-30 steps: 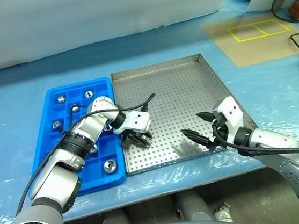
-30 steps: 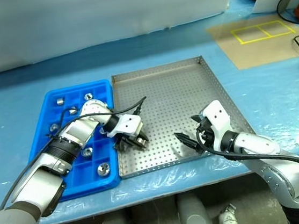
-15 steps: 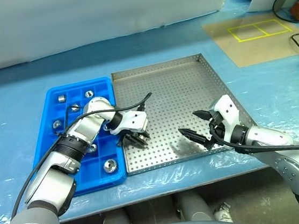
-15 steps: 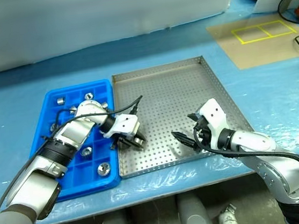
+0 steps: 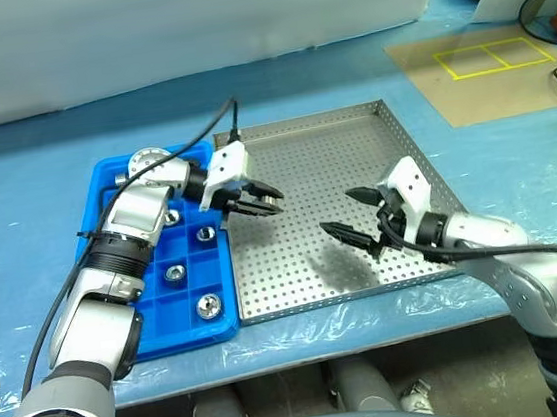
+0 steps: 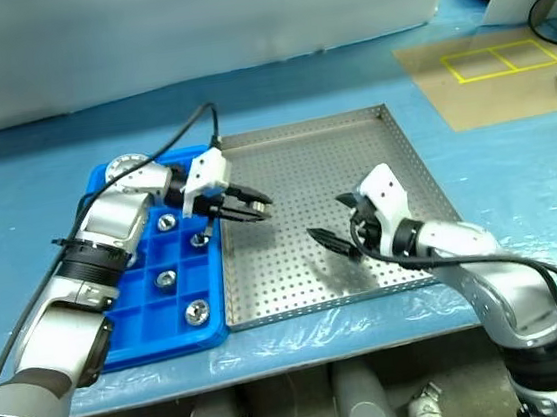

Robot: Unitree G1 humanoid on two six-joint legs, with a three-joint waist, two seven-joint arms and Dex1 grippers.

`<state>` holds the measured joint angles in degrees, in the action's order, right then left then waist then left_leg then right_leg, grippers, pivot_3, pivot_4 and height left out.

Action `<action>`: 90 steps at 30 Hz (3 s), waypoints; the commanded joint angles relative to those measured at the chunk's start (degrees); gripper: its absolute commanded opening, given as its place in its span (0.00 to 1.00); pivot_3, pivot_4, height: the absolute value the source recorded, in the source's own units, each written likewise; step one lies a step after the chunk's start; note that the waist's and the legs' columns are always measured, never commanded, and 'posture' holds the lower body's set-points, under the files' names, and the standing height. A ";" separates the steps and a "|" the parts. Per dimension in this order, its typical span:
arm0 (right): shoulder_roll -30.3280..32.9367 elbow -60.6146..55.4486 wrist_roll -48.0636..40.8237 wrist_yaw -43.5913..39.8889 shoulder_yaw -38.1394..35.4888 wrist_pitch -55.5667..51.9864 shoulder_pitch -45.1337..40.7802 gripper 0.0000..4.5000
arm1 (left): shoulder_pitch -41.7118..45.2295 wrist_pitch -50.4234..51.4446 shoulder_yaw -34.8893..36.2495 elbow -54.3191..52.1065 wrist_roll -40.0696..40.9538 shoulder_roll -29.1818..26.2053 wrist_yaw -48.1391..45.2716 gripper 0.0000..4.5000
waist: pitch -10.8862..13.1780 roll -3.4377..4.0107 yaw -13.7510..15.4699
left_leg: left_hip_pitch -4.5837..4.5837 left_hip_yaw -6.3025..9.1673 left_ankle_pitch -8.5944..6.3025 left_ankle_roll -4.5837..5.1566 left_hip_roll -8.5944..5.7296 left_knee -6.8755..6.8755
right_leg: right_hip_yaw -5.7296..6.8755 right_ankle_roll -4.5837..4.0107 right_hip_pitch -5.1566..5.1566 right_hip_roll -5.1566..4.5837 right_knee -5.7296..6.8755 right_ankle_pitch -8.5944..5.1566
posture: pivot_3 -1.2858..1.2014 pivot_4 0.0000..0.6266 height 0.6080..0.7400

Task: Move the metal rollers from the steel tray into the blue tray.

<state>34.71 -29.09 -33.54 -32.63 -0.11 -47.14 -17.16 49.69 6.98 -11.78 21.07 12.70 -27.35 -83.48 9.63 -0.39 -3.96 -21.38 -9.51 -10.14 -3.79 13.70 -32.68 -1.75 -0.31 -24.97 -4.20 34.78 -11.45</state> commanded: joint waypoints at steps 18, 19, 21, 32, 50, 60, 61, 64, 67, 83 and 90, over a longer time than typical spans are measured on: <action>-14.74 33.65 5.56 -31.07 16.40 16.13 -30.74 0.99 | -33.44 32.62 29.72 -45.95 17.48 -21.27 20.97 0.18 | 0.07 -0.05 8.50 | -0.19 0.16 0.33 -0.56 0.12 0.47 | 0.43 -0.13 -0.25 -0.10 0.03 -0.04 | 0.60 0.24 1.00; -15.24 34.63 5.97 -31.73 16.57 16.70 -31.09 0.99 | -35.42 33.38 30.81 -47.31 18.03 -21.46 21.84 0.18 | 0.07 -0.07 8.94 | -0.24 0.22 0.35 -0.59 0.13 0.46 | 0.47 -0.13 -0.25 -0.10 0.03 -0.04 | 0.60 0.24 1.00; -16.12 36.54 6.77 -33.22 16.88 17.75 -31.79 0.99 | -42.08 34.39 33.02 -50.89 18.44 -21.86 22.55 0.18 | 0.07 -0.08 9.66 | -0.29 0.35 0.38 -0.64 0.16 0.44 | 0.59 -0.14 -0.25 -0.11 0.06 -0.04 | 0.61 0.24 1.00; -16.86 38.67 10.20 -35.97 16.48 19.57 -31.11 0.99 | -54.39 36.55 34.84 -56.17 20.94 -21.24 28.57 0.18 | 0.07 -0.11 11.36 | -0.44 0.80 0.41 -0.69 0.23 0.44 | 0.70 -0.16 -0.23 -0.09 0.16 -0.05 | 0.62 0.24 1.00; -16.04 38.39 13.21 -34.83 15.79 20.62 -29.29 0.99 | -56.57 33.08 26.38 -49.27 15.54 -24.43 30.26 0.18 | 0.06 -0.12 11.20 | -0.46 0.83 0.51 -0.85 0.22 0.43 | 0.70 -0.16 -0.26 -0.07 0.16 -0.06 | 0.61 0.24 1.00; -16.46 37.46 13.88 -34.42 15.96 21.00 -28.21 0.99 | -52.29 30.24 22.15 -45.54 12.47 -23.59 32.31 0.38 | 0.05 -0.13 11.17 | -0.47 0.83 0.52 -0.87 0.22 0.43 | 0.70 -0.16 -0.27 -0.06 0.18 -0.06 | 0.60 0.24 1.00; -16.45 37.34 13.86 -34.40 15.91 20.91 -28.14 0.99 | -51.80 30.22 22.08 -45.27 12.48 -23.46 32.40 0.46 | 0.05 -0.13 11.17 | -0.46 0.83 0.52 -0.87 0.22 0.41 | 0.70 -0.16 -0.26 -0.06 0.19 -0.06 | 0.60 0.24 1.00; -16.26 36.60 13.52 -34.22 15.64 20.13 -27.64 0.99 | -49.79 30.93 21.87 -45.27 13.92 -23.26 31.69 0.53 | 0.05 -0.13 11.15 | -0.45 0.84 0.54 -0.89 0.21 0.37 | 0.70 -0.16 -0.26 -0.07 0.26 -0.05 | 0.59 0.24 1.00; -15.96 36.02 13.40 -33.95 15.28 19.74 -27.15 0.99 | -46.08 30.94 22.00 -45.29 15.38 -21.64 32.52 0.53 | 0.05 -0.13 11.12 | -0.43 0.84 0.55 -0.91 0.21 0.35 | 0.70 -0.17 -0.26 -0.07 0.33 -0.06 | 0.58 0.24 1.00; -9.91 22.98 10.78 -22.79 6.50 11.95 -16.19 0.99 | -17.20 11.94 7.04 -10.25 8.67 -9.88 18.28 0.53 | 0.02 -0.11 9.44 | -0.23 0.84 0.68 -1.11 0.09 0.01 | 0.32 -0.17 -0.19 -0.05 0.88 -0.05 | 0.47 0.24 1.00; -9.83 15.60 8.66 -15.41 2.11 7.98 -8.92 0.99 | -9.45 6.91 5.48 0.93 6.58 -1.08 16.38 0.53 | 0.01 -0.13 7.89 | -0.28 0.83 0.66 -1.07 0.07 0.03 | 0.30 -0.16 -0.21 -0.02 0.81 -0.05 | 0.44 0.24 1.00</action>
<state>24.85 -9.95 -23.29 -49.77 4.07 -38.85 -26.07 38.03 15.79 -6.48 20.28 19.63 -29.45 -66.63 9.64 -0.51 3.93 -21.65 -8.69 -9.49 -4.87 13.76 -32.66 -1.46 -0.47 -25.18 -4.22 35.59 -11.51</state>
